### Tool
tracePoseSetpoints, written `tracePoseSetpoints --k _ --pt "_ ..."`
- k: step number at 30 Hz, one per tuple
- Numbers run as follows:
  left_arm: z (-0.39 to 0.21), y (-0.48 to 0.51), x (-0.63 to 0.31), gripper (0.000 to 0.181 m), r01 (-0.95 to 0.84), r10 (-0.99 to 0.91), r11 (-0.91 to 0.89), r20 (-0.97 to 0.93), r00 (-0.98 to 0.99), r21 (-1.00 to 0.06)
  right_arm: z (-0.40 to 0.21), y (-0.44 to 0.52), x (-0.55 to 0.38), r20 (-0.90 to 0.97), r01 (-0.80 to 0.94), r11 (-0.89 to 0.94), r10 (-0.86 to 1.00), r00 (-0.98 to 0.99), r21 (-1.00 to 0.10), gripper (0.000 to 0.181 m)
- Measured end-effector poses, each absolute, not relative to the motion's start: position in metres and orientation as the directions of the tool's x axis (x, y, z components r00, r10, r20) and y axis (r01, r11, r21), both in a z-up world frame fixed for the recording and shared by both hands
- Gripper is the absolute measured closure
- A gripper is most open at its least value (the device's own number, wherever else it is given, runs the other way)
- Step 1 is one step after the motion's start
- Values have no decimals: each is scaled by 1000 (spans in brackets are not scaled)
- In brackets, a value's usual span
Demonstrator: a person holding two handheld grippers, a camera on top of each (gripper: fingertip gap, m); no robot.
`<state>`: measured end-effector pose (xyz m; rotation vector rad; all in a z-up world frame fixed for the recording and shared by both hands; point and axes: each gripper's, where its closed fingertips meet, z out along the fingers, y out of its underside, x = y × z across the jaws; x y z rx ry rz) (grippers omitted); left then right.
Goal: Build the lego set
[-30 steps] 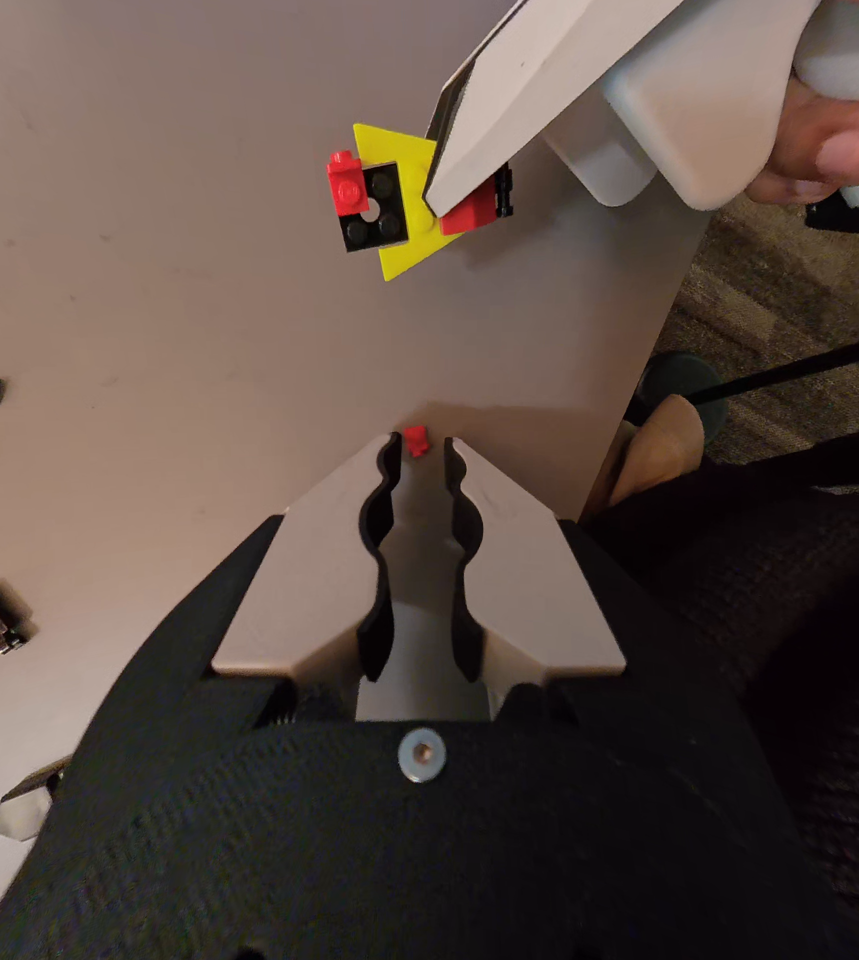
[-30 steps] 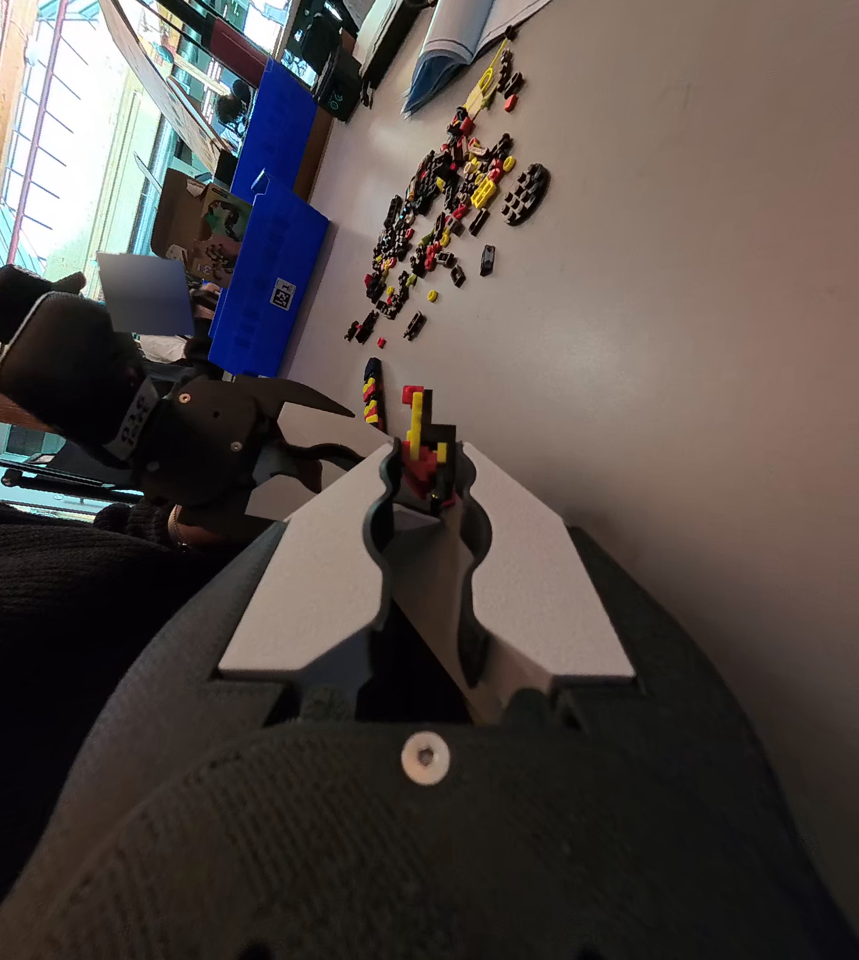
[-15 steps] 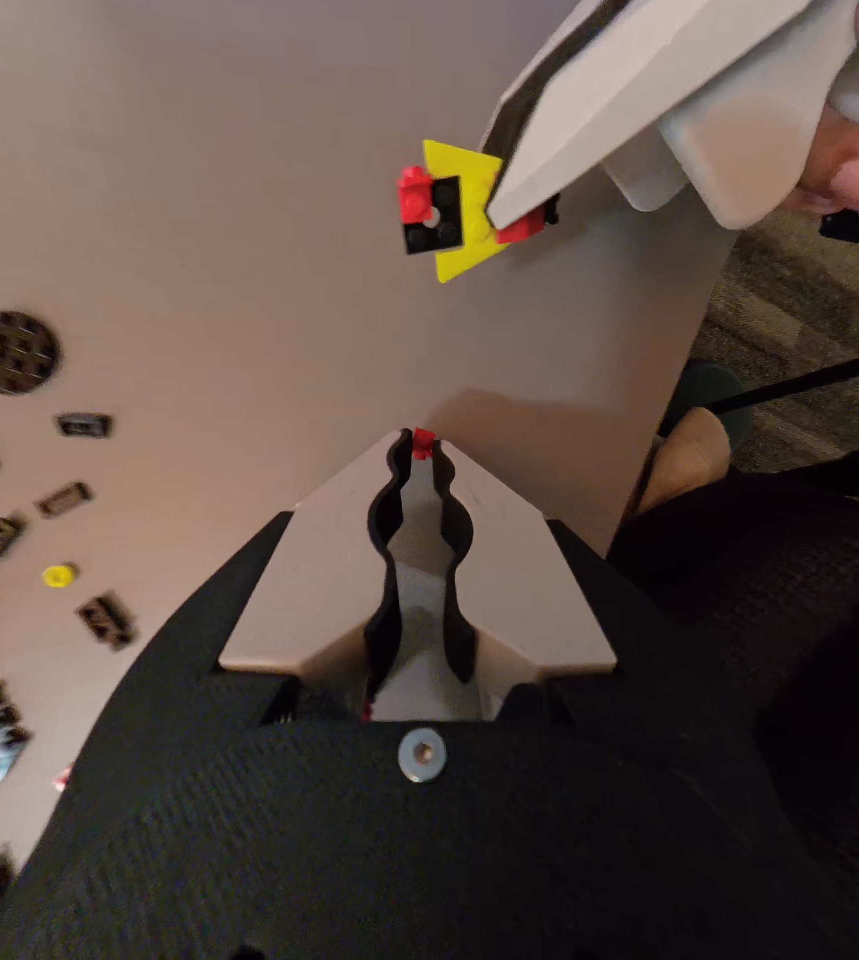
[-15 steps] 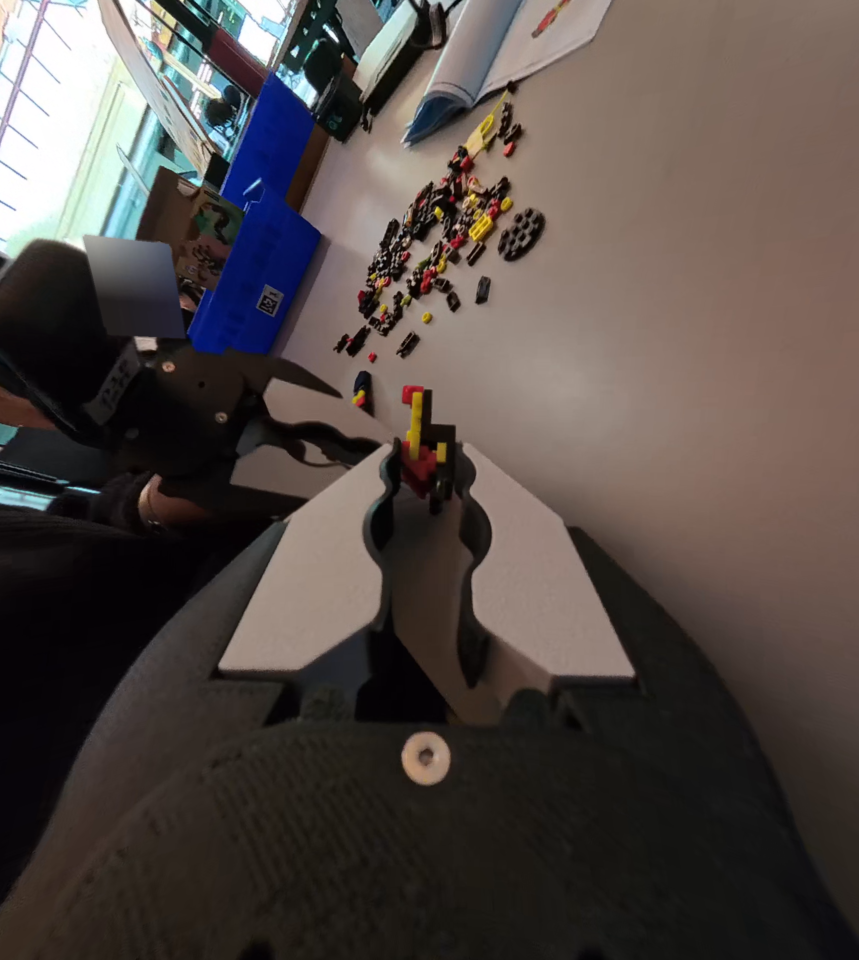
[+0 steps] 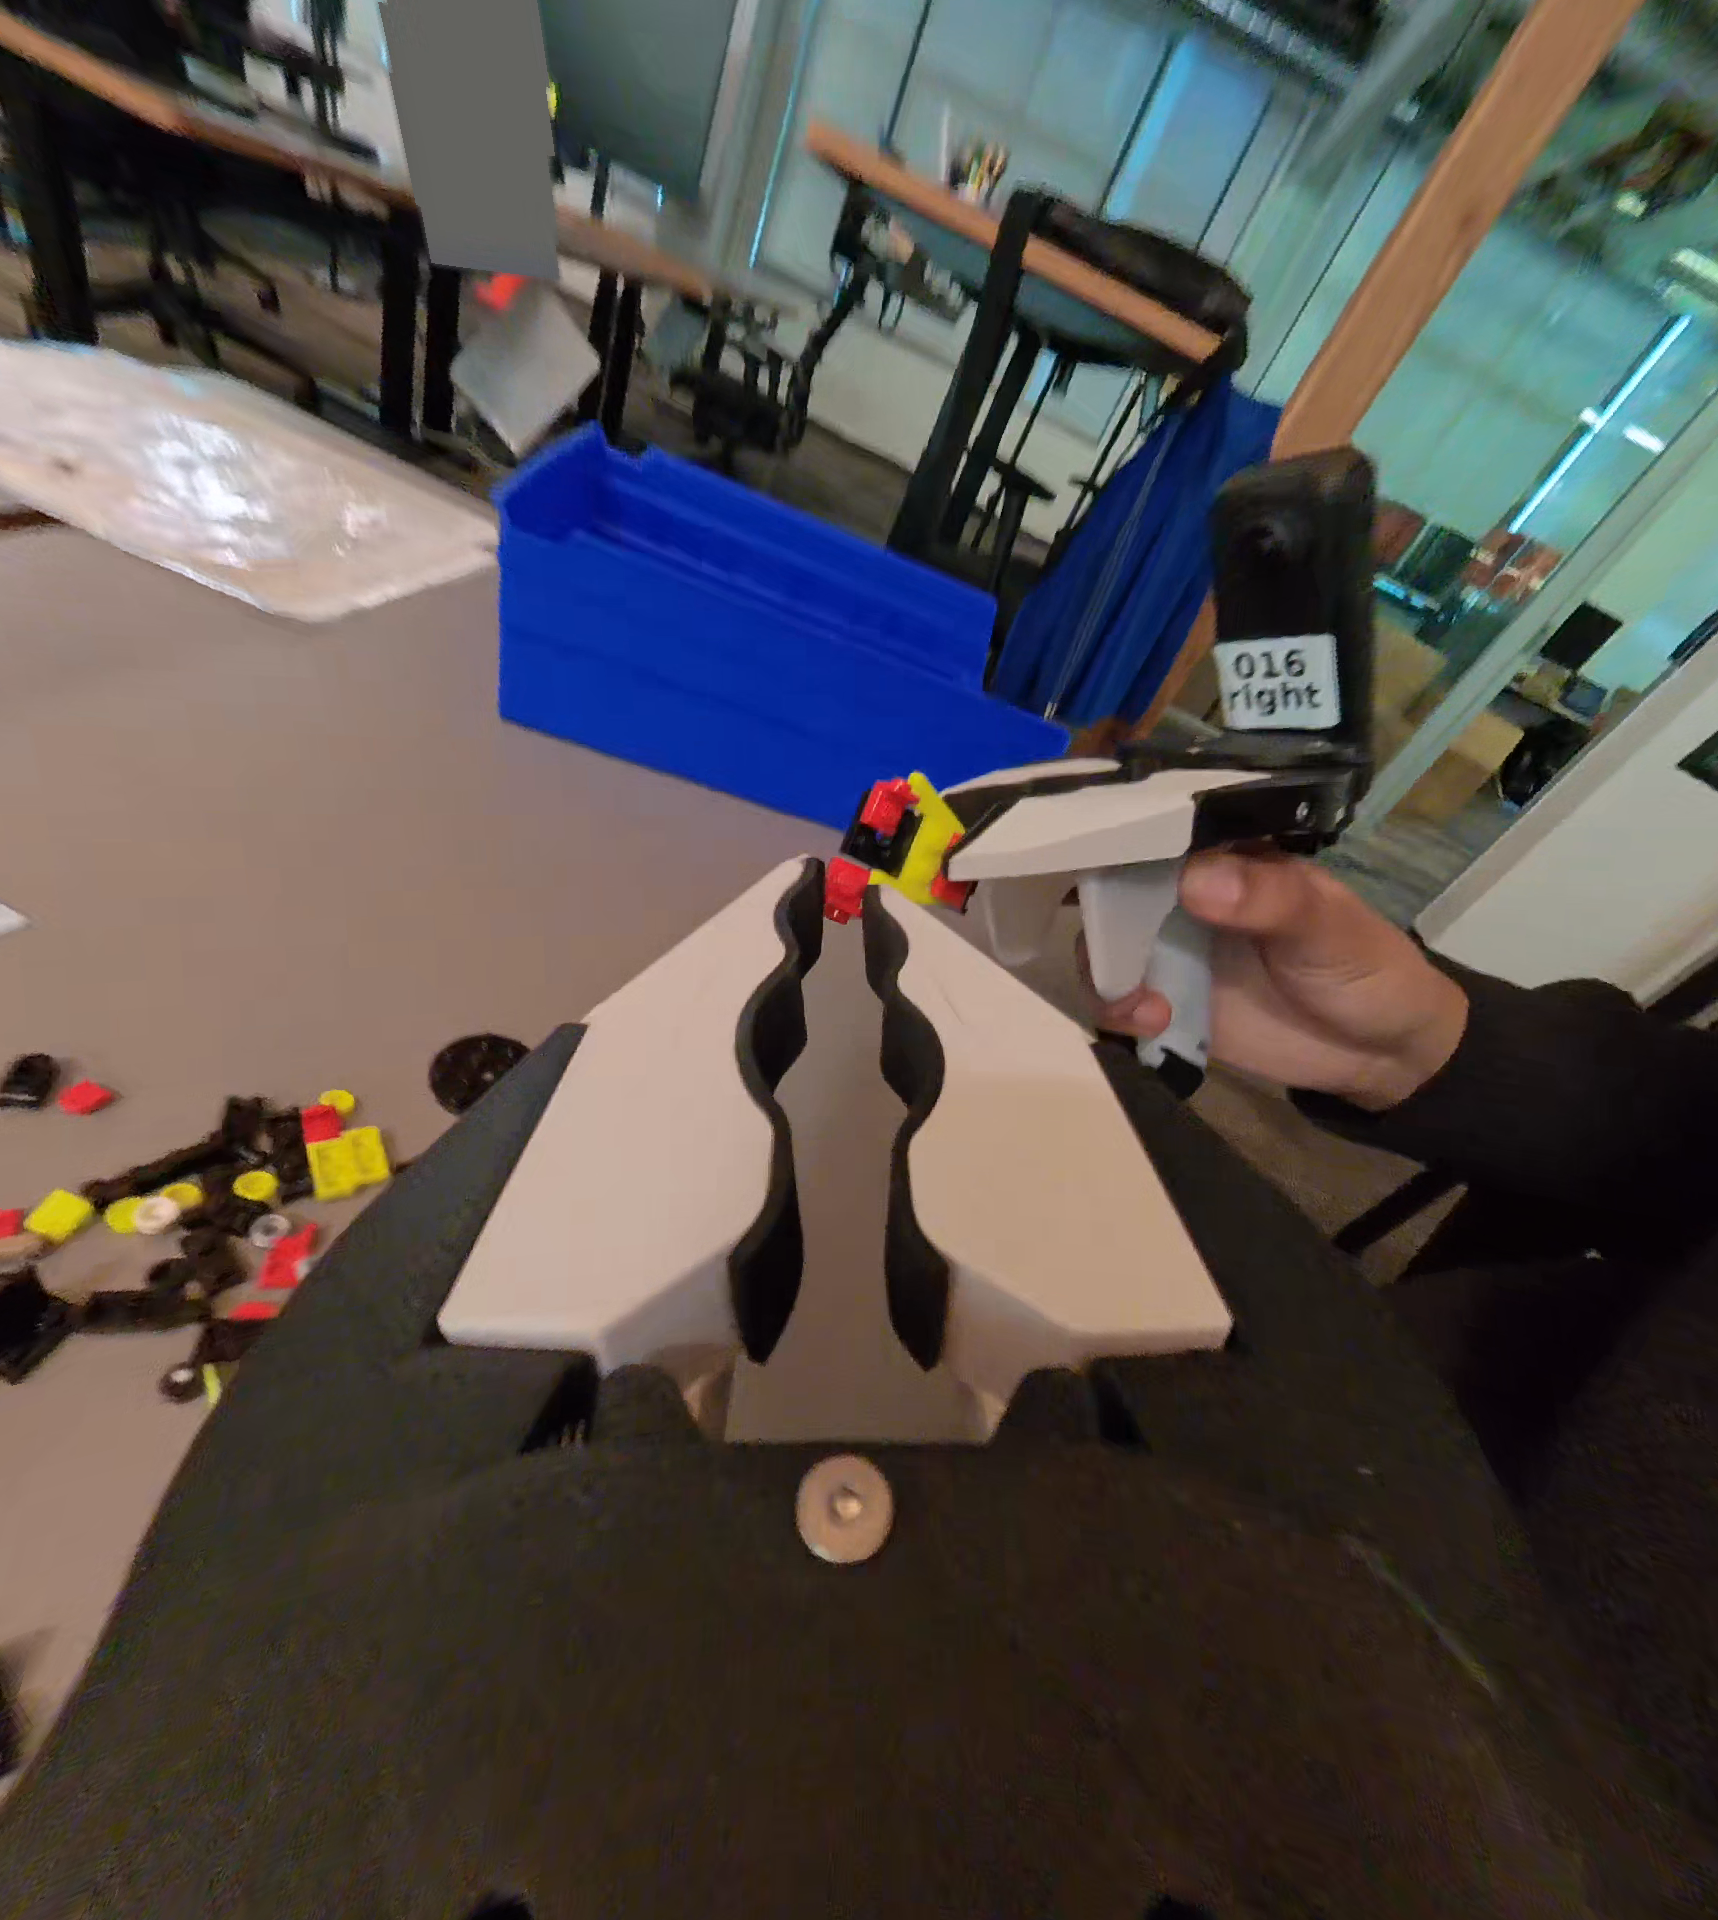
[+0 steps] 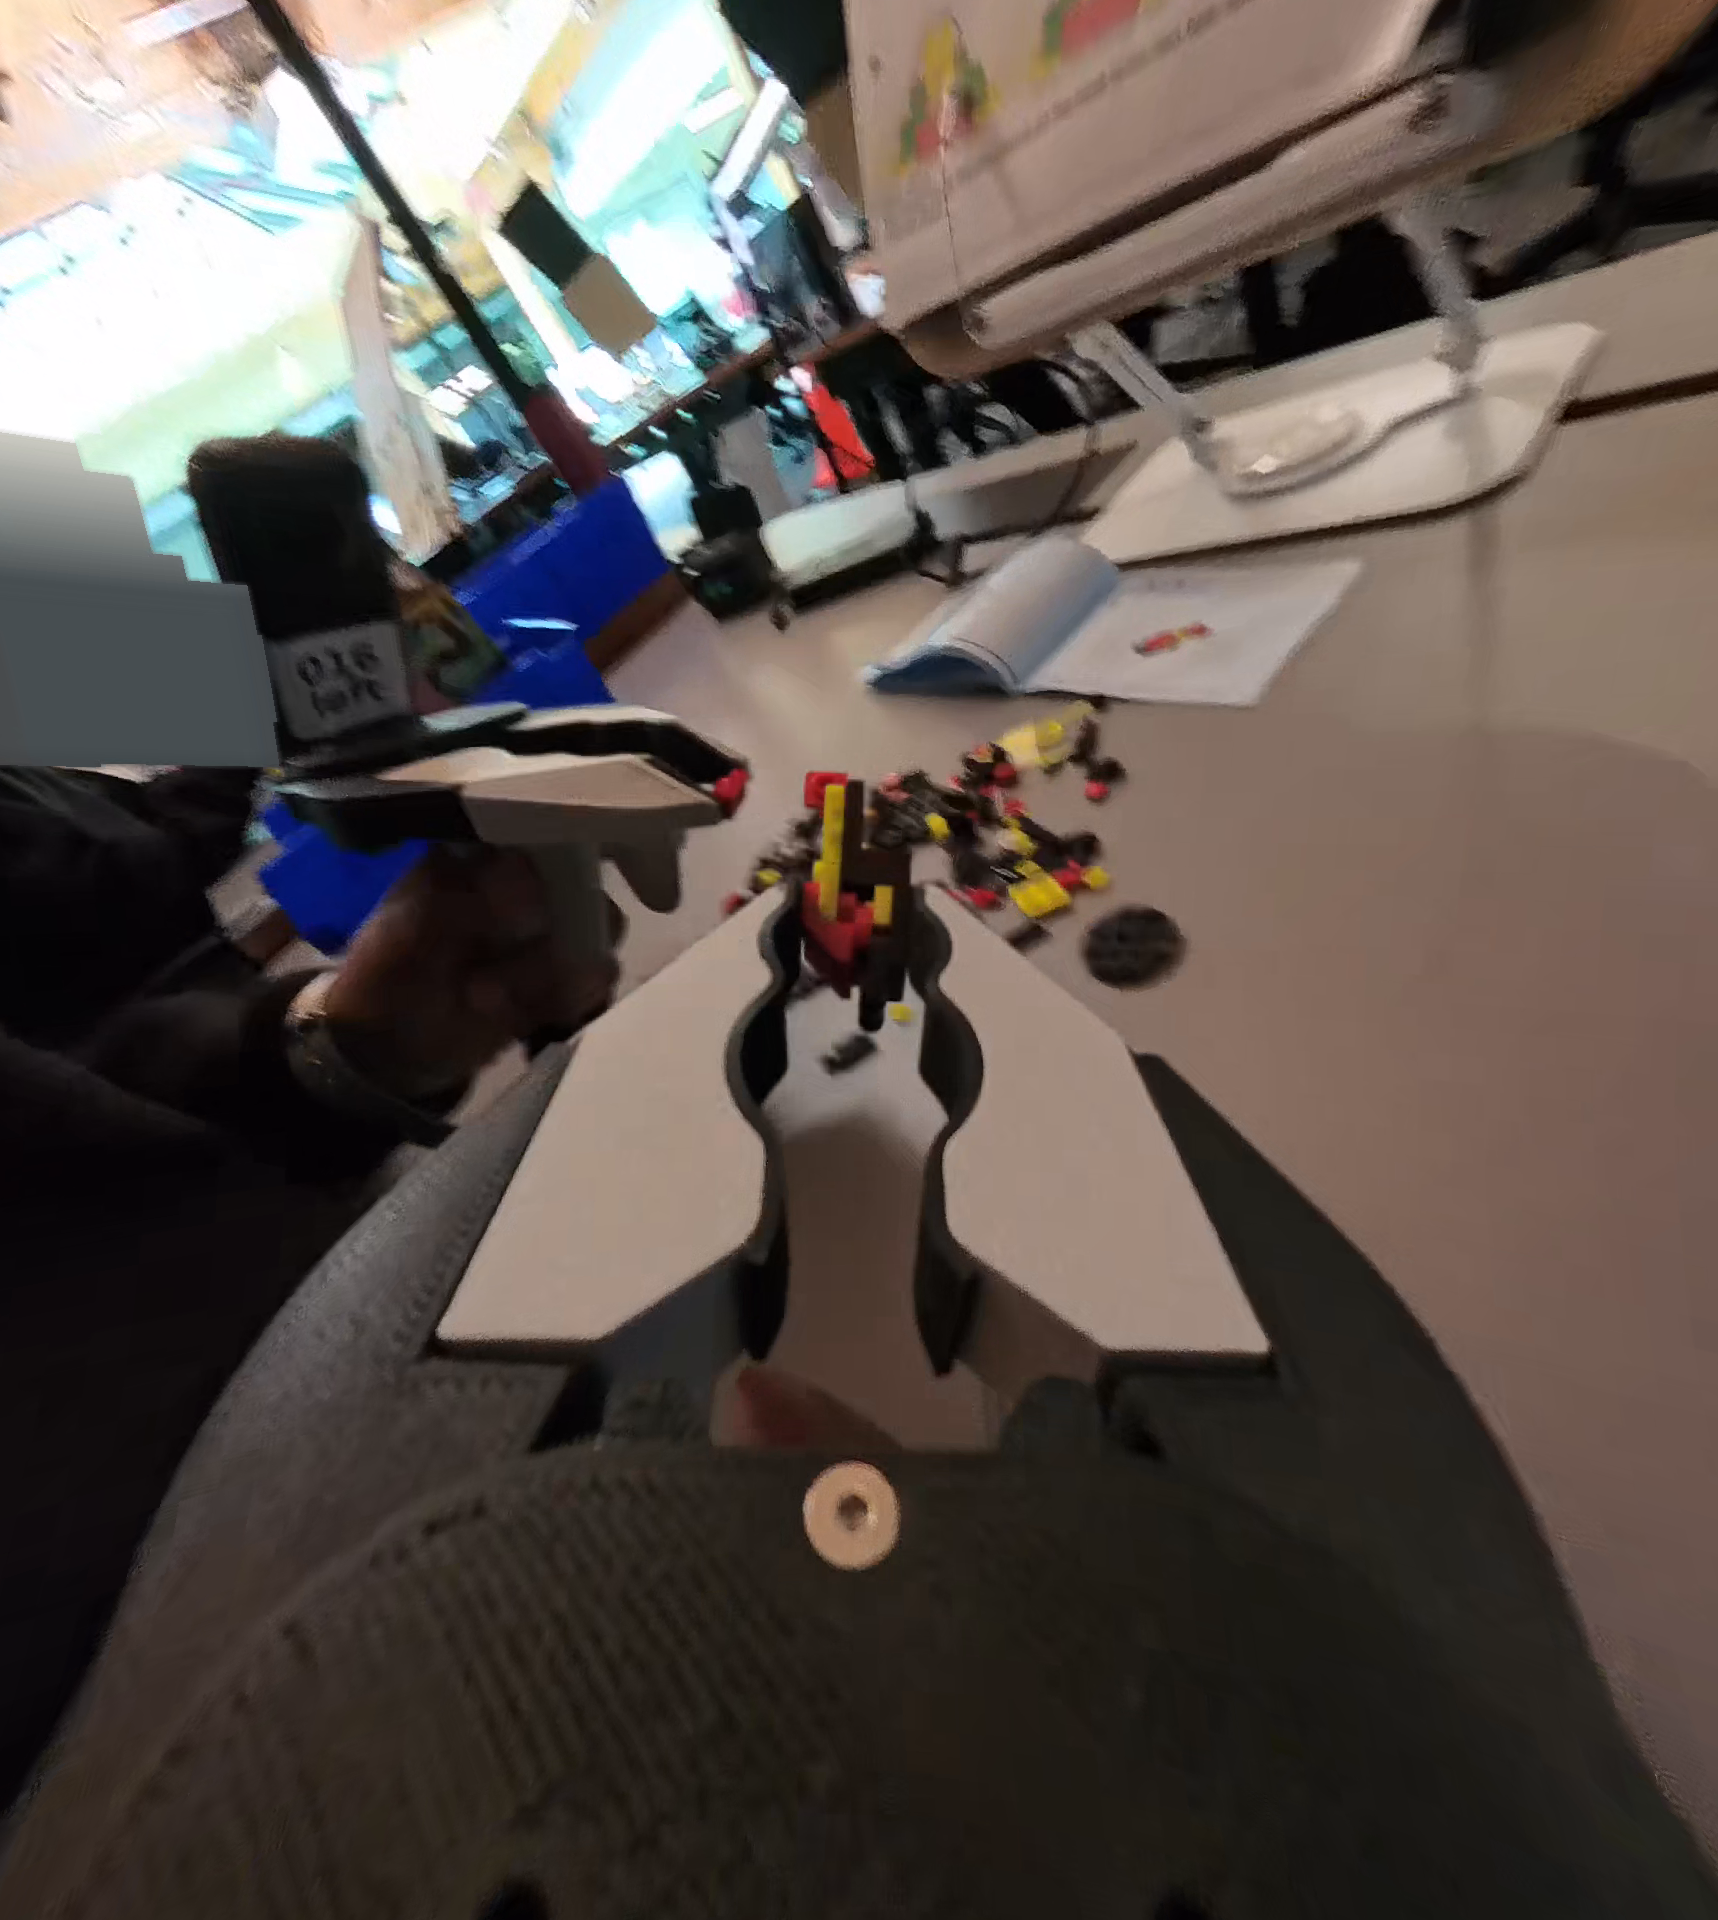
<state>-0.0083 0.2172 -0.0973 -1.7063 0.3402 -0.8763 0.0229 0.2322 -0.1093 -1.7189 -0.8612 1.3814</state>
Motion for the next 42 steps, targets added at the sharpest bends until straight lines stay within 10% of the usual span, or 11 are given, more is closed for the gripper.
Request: tracePoseSetpoints --k 1,14,42 --pt "-92 216 -15 177 218 -631 -293 359 688 -931 -105 229 12 -482 35 -493 861 164 -869 163" --pt "-59 196 -33 177 205 -658 -23 169 733 -979 -64 198 -24 -431 -87 -424 897 100 -902 163" --pt "-78 202 -18 177 133 -638 -91 160 753 -987 -83 204 -14 -403 -34 -403 906 132 -915 163"
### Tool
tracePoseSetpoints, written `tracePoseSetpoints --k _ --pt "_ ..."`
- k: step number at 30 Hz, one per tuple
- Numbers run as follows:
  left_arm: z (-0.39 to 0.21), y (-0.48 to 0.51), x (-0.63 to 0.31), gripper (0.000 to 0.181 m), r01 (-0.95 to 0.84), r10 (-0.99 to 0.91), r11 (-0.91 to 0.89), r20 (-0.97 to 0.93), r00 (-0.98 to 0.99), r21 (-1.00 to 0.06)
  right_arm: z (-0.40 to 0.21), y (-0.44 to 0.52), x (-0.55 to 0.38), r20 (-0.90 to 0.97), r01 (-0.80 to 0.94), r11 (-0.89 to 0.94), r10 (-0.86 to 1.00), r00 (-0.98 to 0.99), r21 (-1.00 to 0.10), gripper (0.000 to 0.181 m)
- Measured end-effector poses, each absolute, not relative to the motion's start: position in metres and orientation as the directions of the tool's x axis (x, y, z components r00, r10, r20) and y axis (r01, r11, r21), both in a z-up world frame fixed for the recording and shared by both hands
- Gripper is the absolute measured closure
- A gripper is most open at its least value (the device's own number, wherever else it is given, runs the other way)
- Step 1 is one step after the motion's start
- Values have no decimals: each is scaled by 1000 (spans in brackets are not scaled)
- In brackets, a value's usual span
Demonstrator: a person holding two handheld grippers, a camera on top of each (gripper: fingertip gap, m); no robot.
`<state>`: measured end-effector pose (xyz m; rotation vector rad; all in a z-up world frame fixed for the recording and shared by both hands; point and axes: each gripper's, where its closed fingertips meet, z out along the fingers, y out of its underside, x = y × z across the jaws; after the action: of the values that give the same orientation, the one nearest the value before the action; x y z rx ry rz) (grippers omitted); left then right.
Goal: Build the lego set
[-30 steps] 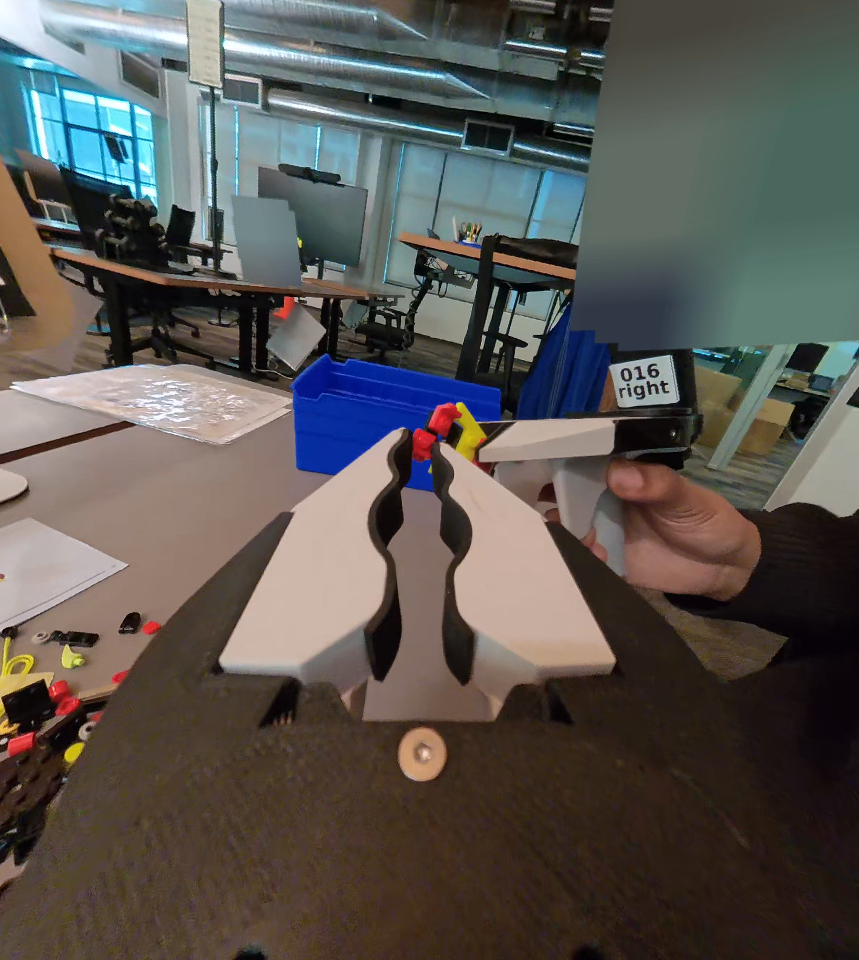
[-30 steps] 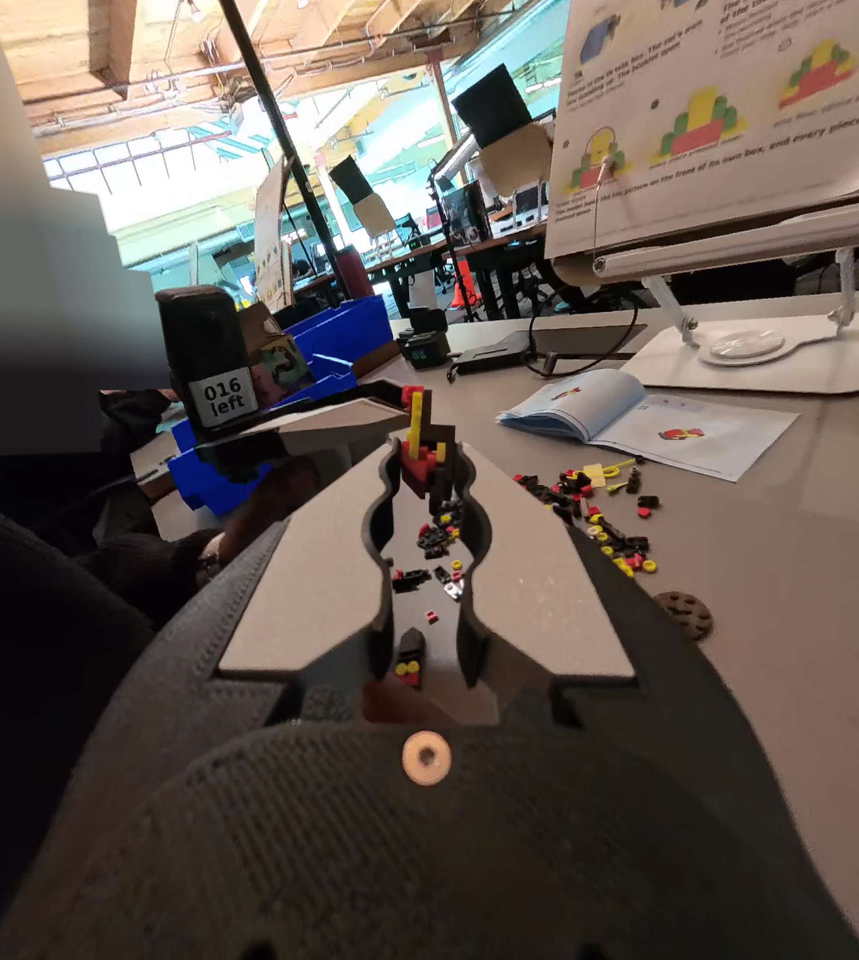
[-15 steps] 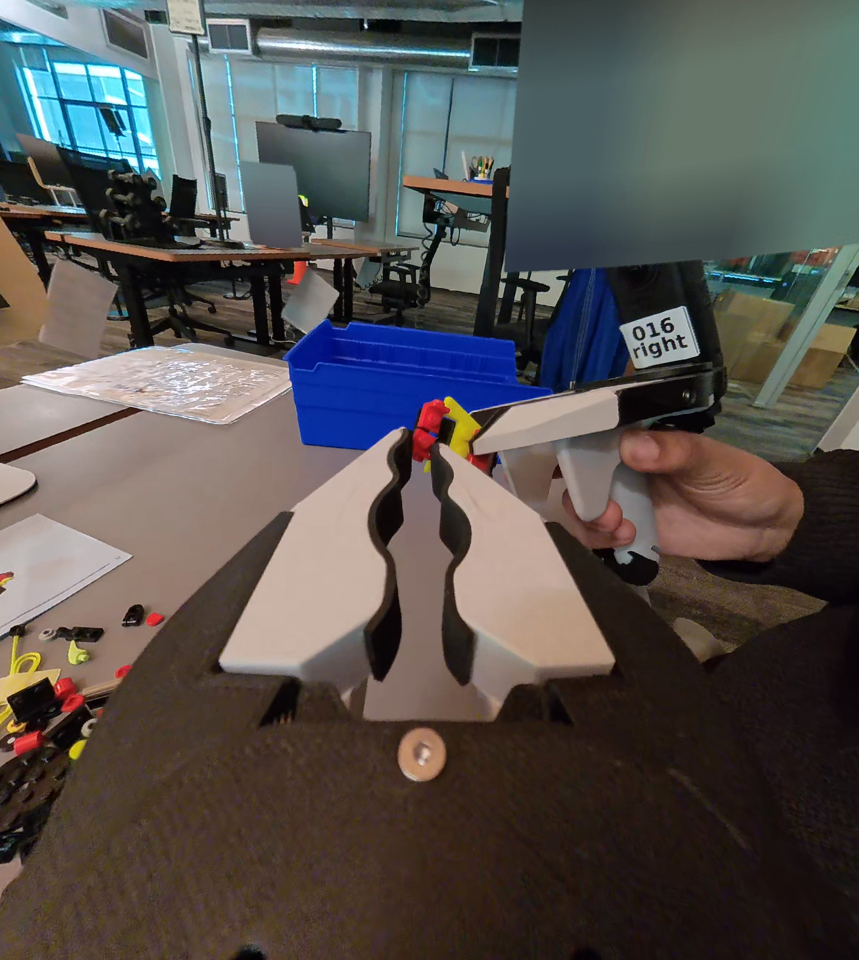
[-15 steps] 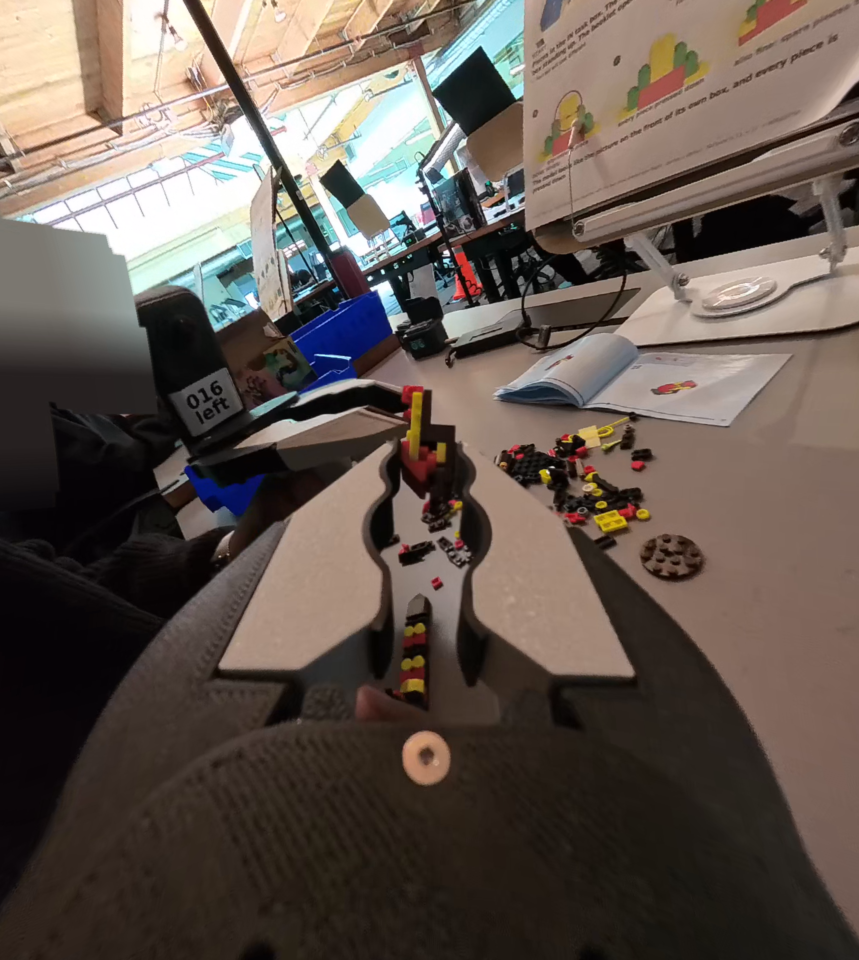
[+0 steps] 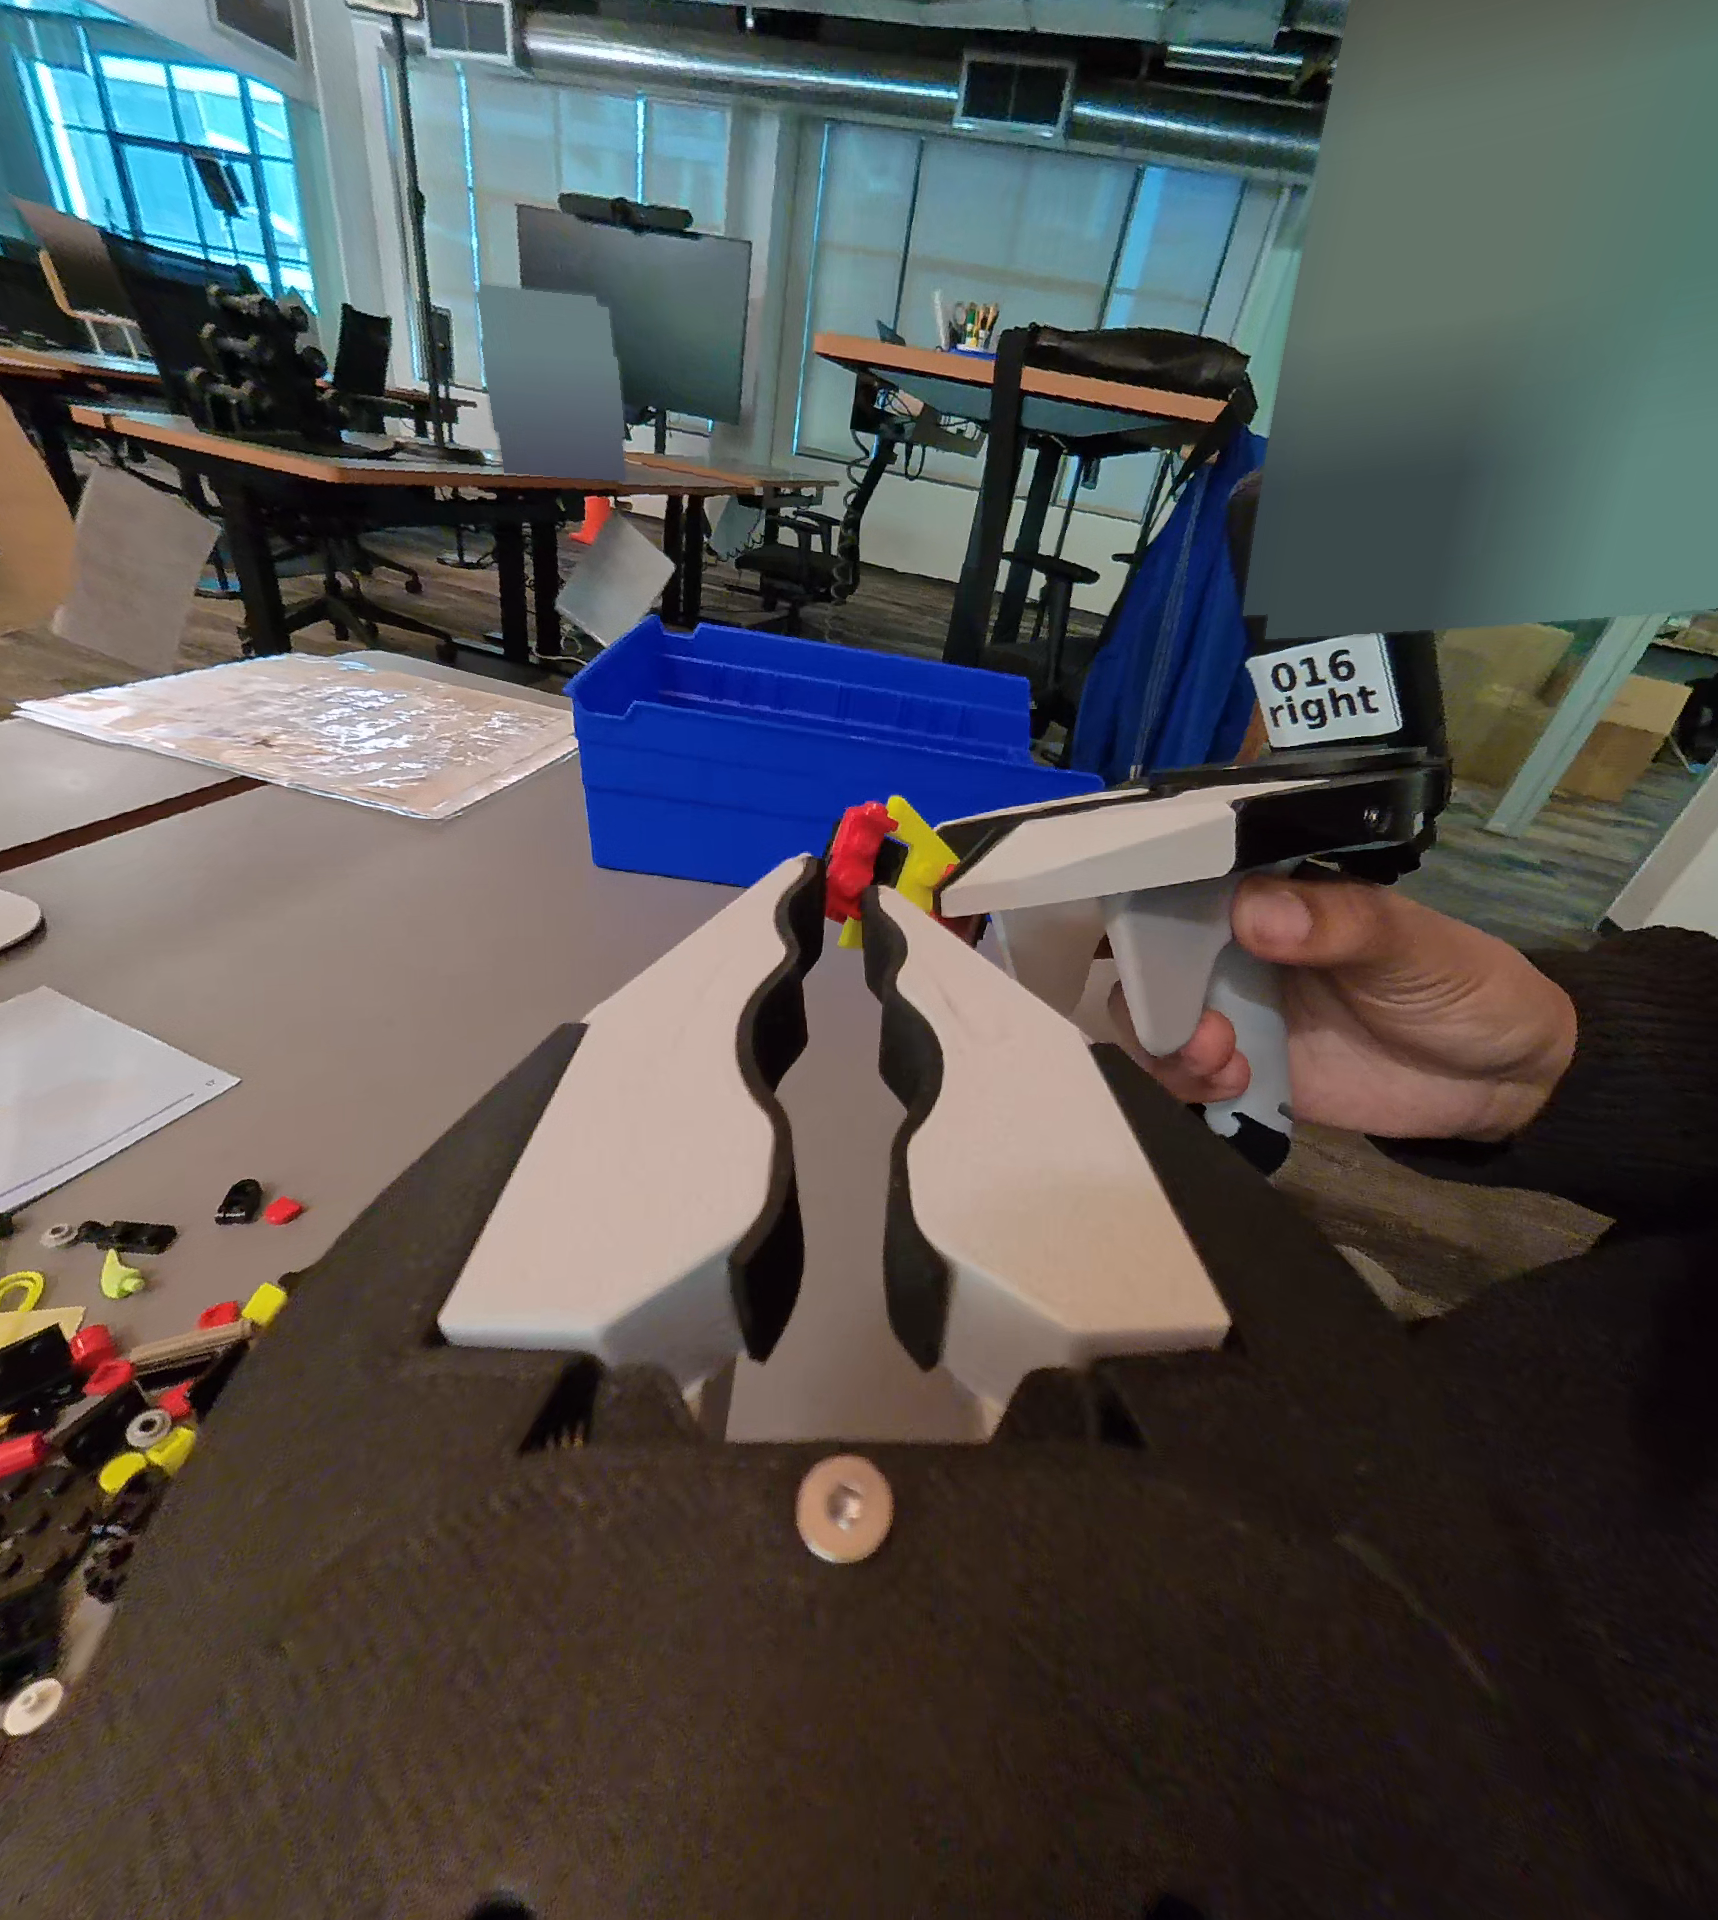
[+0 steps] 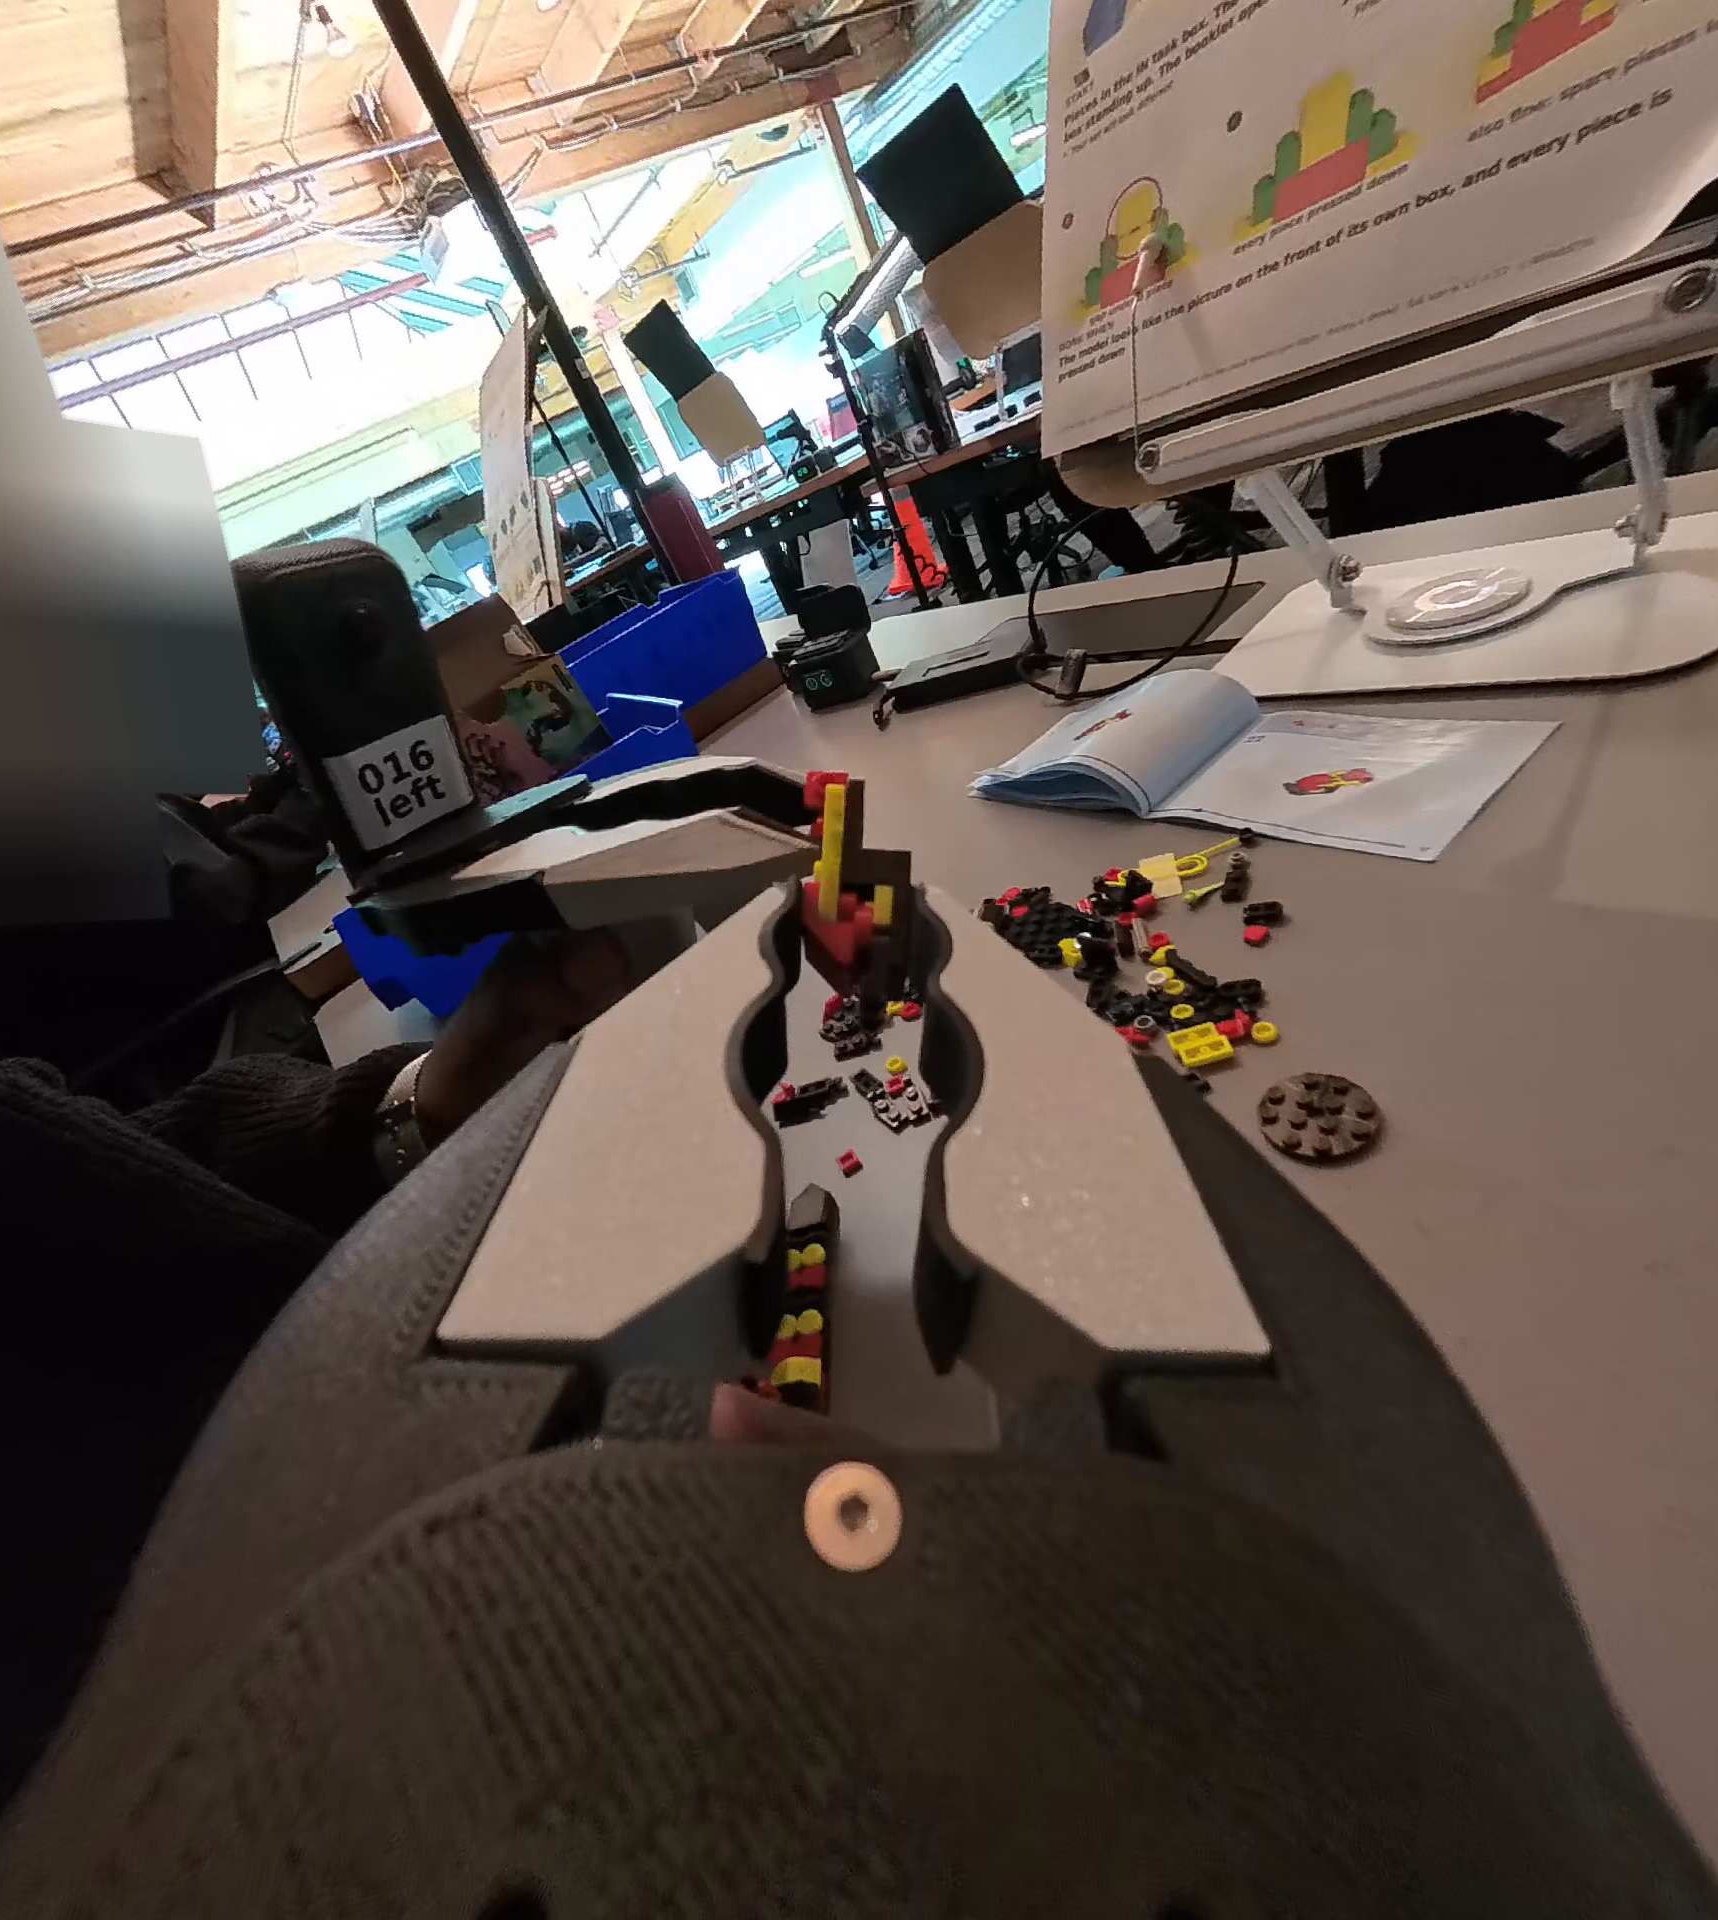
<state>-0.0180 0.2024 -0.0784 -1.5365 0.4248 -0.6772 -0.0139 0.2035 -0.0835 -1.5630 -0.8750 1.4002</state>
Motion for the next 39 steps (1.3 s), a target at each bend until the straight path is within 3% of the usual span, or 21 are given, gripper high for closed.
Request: tracePoseSetpoints --k 11,20,39 --pt "-75 201 -16 177 140 -638 -62 147 756 -988 -82 201 -13 -309 9 -312 944 118 -950 163" --pt "-72 196 -12 178 146 -663 -33 131 737 -989 -79 197 -8 -102 67 -110 987 121 -992 163" --pt "-78 196 -5 178 164 -687 -88 180 704 -982 -87 194 -2 92 184 73 991 101 -980 162"
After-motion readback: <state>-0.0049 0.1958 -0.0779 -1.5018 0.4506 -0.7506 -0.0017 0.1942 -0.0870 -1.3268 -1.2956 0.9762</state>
